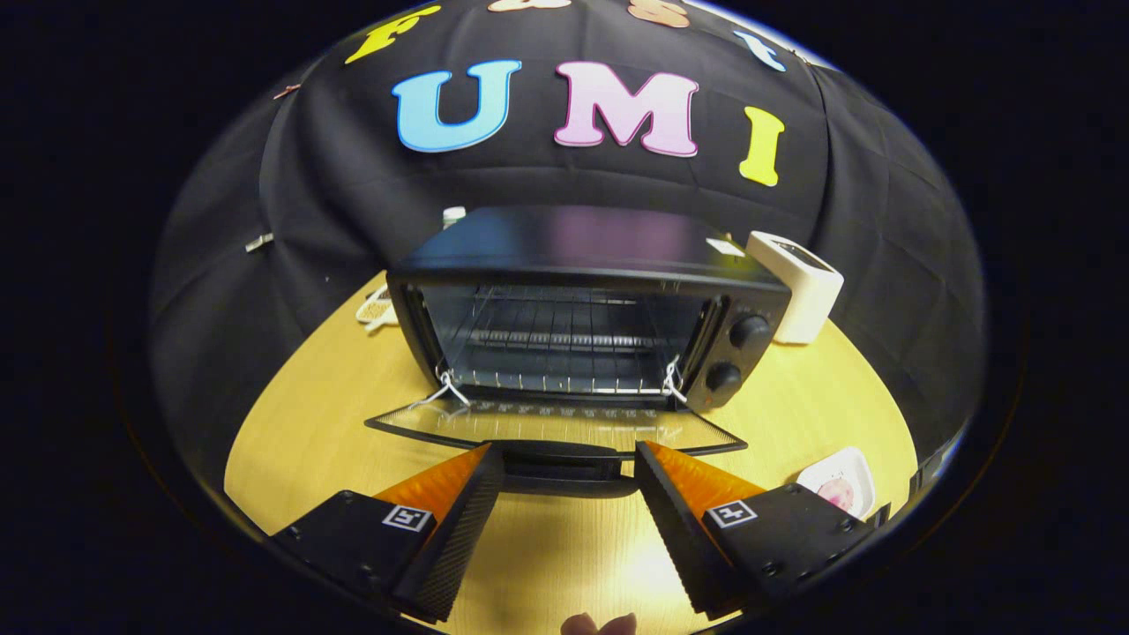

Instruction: Open the toaster oven, put the food inside, and close the toaster oven door.

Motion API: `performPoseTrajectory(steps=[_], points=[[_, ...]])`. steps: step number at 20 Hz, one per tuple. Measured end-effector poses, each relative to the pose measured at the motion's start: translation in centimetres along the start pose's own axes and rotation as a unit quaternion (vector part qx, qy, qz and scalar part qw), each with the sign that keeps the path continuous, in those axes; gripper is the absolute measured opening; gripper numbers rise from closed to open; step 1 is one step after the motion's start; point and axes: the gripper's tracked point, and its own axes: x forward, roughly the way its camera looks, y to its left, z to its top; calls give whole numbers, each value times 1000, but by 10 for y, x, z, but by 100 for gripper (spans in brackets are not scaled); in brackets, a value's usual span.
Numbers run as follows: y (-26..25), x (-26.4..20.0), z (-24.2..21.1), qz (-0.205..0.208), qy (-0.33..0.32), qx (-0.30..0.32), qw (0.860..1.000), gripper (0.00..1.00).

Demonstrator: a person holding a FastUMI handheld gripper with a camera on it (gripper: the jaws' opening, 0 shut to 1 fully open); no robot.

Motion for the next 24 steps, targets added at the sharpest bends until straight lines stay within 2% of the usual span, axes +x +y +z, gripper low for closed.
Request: performPoseTrajectory(steps=[5, 11, 18, 24], points=[[4, 5, -62, 16, 69, -30, 997, 99], [-4, -5, -83, 25, 82, -53, 995, 99], [-12, -34, -45, 67, 42, -31, 996, 99], [-58, -67, -7, 82, 4, -21, 996, 99]])
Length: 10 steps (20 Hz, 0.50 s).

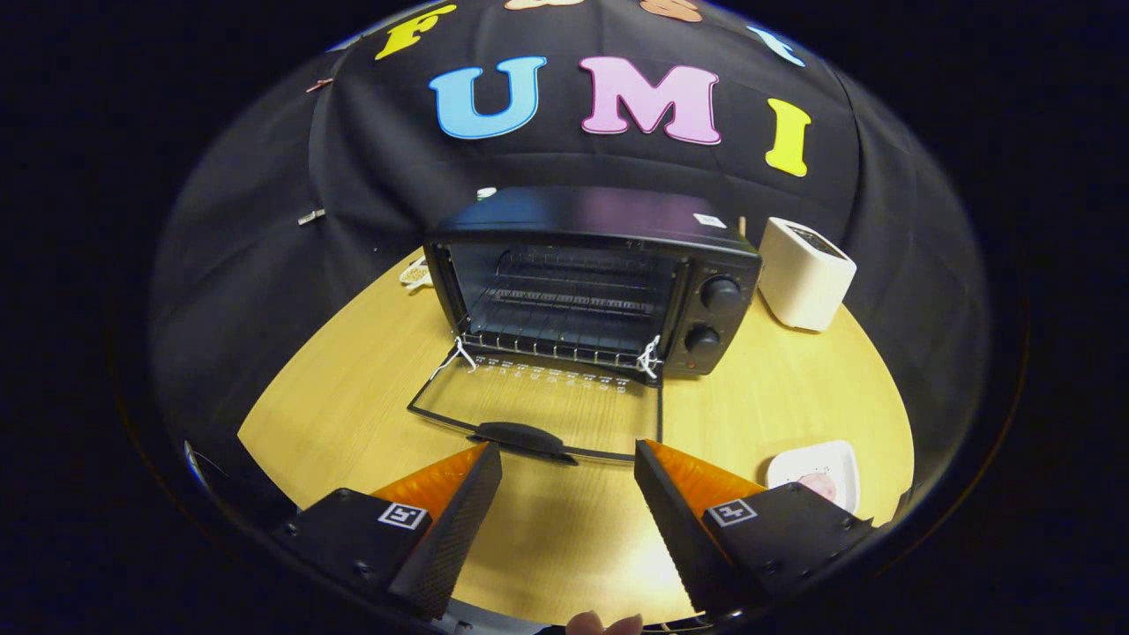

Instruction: Open the toaster oven, put the food inside, and close the toaster oven door.

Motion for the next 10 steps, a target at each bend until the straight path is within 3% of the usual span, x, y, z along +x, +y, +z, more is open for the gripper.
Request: performPoseTrajectory(steps=[5, 10], points=[[-60, -30, 3, -3, 7, 6, 1000, 99], [-137, -43, -16, -7, 53, 34, 998, 99]])
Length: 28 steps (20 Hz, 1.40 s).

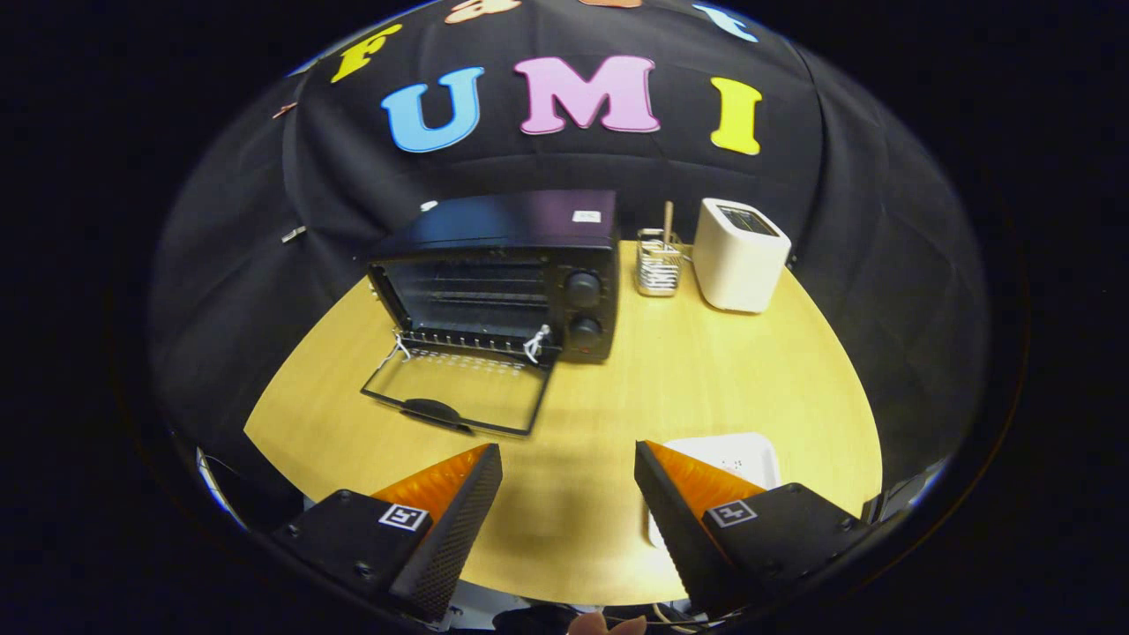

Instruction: Open the toaster oven, put the food inside, and close the toaster oven door.

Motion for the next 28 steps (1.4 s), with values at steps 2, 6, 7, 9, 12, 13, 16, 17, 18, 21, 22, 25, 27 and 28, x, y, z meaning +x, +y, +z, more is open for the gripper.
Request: performPoseTrajectory(steps=[2, 6, 7, 9, 12, 13, 16, 17, 18, 21, 22, 25, 27, 28], points=[[-29, -4, -9, 1, 27, 2, 1000, 99], [-87, -4, -22, 7, 76, -1, 997, 98], [-103, -1, -24, 8, 87, 2, 996, 99], [-133, 8, -33, 11, 116, 16, 993, 99], [-175, 32, -59, 10, 177, 29, 984, 99], [-186, 39, -66, 13, 195, 35, 980, 97], [-207, 62, -91, 22, 236, 40, 971, 87], [-211, 65, -96, 25, 247, 39, 968, 77], [-212, 70, -101, 29, 256, 39, 966, 75], [-216, 81, -114, 30, 286, 40, 957, 54], [-218, 86, -119, 28, 292, 35, 955, 54], [-216, 87, -114, 39, 296, 58, 953, 17], [-217, 87, -114, 59, 295, 71, 951, 8], [-216, 90, -116, 66, 294, 88, 950, 8]])
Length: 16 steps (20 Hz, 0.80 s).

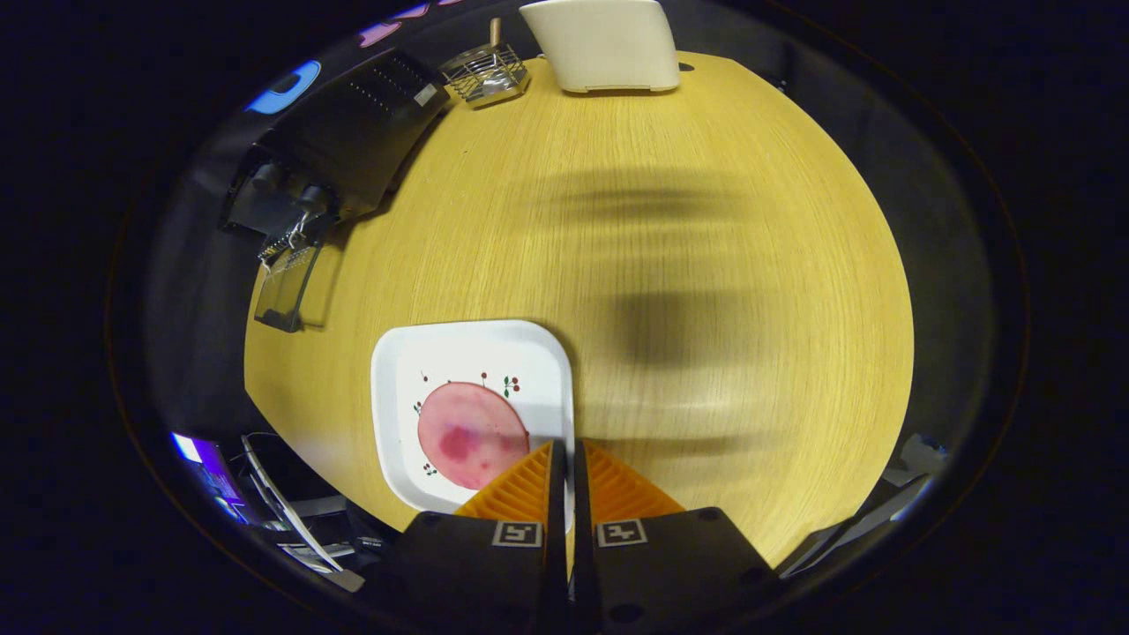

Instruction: Open the toaster oven, put the food inside, and close the toaster oven door.

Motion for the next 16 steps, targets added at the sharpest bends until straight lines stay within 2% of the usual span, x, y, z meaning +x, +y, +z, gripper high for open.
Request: performPoseTrajectory(steps=[3, 7, 12, 16], points=[[4, -8, -5, 51, -13, 58, 997, 5], [13, -17, -5, 121, -34, 140, 982, 5], [39, -35, -14, 160, -63, 176, 969, 5], [78, -59, -18, 171, -82, 196, 962, 5]])
